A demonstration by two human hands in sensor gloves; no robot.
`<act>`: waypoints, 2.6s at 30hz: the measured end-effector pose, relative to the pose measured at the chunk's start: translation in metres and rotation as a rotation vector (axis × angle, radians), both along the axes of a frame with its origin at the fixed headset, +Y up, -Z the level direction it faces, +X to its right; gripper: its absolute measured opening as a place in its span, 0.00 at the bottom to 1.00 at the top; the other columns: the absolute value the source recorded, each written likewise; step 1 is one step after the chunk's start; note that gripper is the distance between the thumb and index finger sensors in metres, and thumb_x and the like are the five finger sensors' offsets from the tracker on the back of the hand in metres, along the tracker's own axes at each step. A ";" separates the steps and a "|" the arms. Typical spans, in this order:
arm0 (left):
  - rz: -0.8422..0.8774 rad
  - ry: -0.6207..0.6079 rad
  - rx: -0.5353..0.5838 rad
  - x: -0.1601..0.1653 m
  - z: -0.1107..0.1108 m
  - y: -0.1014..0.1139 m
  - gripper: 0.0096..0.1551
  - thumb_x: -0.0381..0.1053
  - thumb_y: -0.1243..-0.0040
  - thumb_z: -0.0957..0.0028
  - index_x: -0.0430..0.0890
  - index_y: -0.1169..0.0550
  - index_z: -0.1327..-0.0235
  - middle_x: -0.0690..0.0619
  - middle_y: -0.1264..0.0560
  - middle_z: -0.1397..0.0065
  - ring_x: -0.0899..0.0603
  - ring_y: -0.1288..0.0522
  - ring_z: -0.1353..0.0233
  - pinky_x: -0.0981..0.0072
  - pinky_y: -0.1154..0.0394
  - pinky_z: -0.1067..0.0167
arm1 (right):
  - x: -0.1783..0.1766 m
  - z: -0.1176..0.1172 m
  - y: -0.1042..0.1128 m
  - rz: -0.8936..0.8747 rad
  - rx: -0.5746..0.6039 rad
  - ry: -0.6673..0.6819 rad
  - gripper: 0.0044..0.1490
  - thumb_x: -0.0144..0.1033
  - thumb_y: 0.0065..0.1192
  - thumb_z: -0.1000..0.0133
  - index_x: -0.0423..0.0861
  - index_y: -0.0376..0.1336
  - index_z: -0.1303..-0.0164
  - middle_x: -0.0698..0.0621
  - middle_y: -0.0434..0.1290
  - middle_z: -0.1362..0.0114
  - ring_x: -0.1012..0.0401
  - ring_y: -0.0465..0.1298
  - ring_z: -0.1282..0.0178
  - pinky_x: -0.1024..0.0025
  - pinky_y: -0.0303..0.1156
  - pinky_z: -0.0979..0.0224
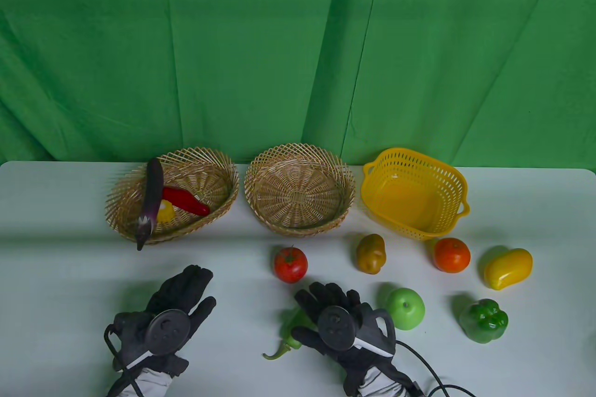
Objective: Place 10 objects into 3 containers, with green background
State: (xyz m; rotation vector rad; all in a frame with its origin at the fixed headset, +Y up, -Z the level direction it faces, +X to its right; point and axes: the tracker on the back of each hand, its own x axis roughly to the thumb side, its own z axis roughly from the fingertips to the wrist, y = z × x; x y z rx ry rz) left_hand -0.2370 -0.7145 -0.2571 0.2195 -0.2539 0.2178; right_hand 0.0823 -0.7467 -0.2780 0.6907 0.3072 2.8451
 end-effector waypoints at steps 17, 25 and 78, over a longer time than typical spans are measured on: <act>0.018 0.013 -0.011 -0.004 0.000 0.001 0.36 0.65 0.52 0.39 0.54 0.34 0.17 0.42 0.29 0.18 0.35 0.25 0.25 0.41 0.26 0.37 | -0.013 -0.010 -0.031 0.135 -0.205 0.144 0.62 0.66 0.62 0.49 0.60 0.35 0.12 0.44 0.31 0.07 0.39 0.30 0.11 0.27 0.36 0.16; 0.036 0.020 -0.017 -0.008 0.000 0.002 0.36 0.65 0.52 0.39 0.55 0.34 0.18 0.43 0.29 0.18 0.35 0.25 0.25 0.41 0.26 0.37 | -0.022 -0.011 -0.039 0.206 -0.188 0.119 0.56 0.55 0.64 0.43 0.65 0.33 0.16 0.48 0.27 0.10 0.42 0.26 0.13 0.31 0.37 0.14; 0.051 0.042 -0.016 -0.015 -0.001 0.003 0.36 0.65 0.52 0.39 0.55 0.34 0.18 0.42 0.29 0.19 0.35 0.25 0.25 0.41 0.26 0.37 | -0.025 -0.041 0.077 0.121 0.105 0.041 0.47 0.61 0.64 0.45 0.68 0.45 0.19 0.36 0.45 0.11 0.33 0.49 0.14 0.29 0.62 0.21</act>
